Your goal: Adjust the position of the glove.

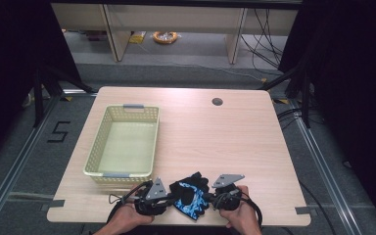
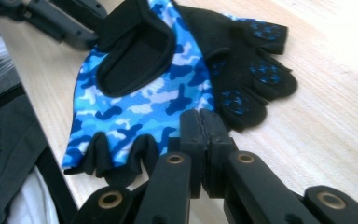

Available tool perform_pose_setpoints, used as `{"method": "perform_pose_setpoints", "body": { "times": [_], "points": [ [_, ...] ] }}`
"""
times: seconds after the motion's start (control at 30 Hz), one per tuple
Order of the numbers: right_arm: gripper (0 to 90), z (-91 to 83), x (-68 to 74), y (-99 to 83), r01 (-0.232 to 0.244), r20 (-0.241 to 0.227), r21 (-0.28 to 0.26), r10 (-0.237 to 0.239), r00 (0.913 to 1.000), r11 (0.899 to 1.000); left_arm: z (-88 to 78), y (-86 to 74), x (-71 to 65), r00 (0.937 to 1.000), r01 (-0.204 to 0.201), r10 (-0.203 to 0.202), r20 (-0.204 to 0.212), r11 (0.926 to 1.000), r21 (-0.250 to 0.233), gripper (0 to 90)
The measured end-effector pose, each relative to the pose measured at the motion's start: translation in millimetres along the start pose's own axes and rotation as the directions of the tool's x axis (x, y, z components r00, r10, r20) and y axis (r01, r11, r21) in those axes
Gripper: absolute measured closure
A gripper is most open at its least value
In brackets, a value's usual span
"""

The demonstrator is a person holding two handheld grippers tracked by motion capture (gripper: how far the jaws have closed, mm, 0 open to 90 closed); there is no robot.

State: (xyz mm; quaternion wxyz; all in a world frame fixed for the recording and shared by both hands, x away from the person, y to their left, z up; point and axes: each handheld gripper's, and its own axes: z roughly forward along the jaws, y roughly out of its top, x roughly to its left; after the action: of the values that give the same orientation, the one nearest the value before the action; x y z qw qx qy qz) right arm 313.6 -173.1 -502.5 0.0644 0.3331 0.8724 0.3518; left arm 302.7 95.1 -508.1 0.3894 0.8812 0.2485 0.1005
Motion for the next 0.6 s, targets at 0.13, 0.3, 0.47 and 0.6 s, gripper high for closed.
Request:
{"method": "perform_pose_setpoints", "body": {
  "times": [0.13, 0.3, 0.47, 0.6],
  "points": [
    [89.9, -5.6, 5.8, 5.9, 0.028, -0.007, -0.010, -0.028, 0.9996, 1.000, -4.4, 1.5, -1.1, 0.9999, -0.013, 0.013, -0.005, 0.9999, 0.004, 84.7],
    [90.0, -21.9, 7.5, 15.8, 0.049, -0.016, -0.059, -0.050, 0.9986, 0.997, -14.3, 6.4, -6.3, 0.9998, -0.003, 0.004, 0.022, 0.9995, -0.032, 89.3],
    [90.0, -29.8, 5.7, 30.6, 0.096, 0.014, -0.054, -0.096, 0.9953, 0.994, -14.9, 11.0, -12.3, 0.9996, -0.002, 0.003, 0.028, 0.9981, -0.062, 88.7],
    [90.0, -28.6, 3.9, 37.9, 0.146, 0.013, -0.046, -0.146, 0.9892, 0.988, -10.6, 6.5, -1.8, 0.9988, 0.046, -0.045, 0.016, 0.9984, -0.034, 74.2]
  ]
}}
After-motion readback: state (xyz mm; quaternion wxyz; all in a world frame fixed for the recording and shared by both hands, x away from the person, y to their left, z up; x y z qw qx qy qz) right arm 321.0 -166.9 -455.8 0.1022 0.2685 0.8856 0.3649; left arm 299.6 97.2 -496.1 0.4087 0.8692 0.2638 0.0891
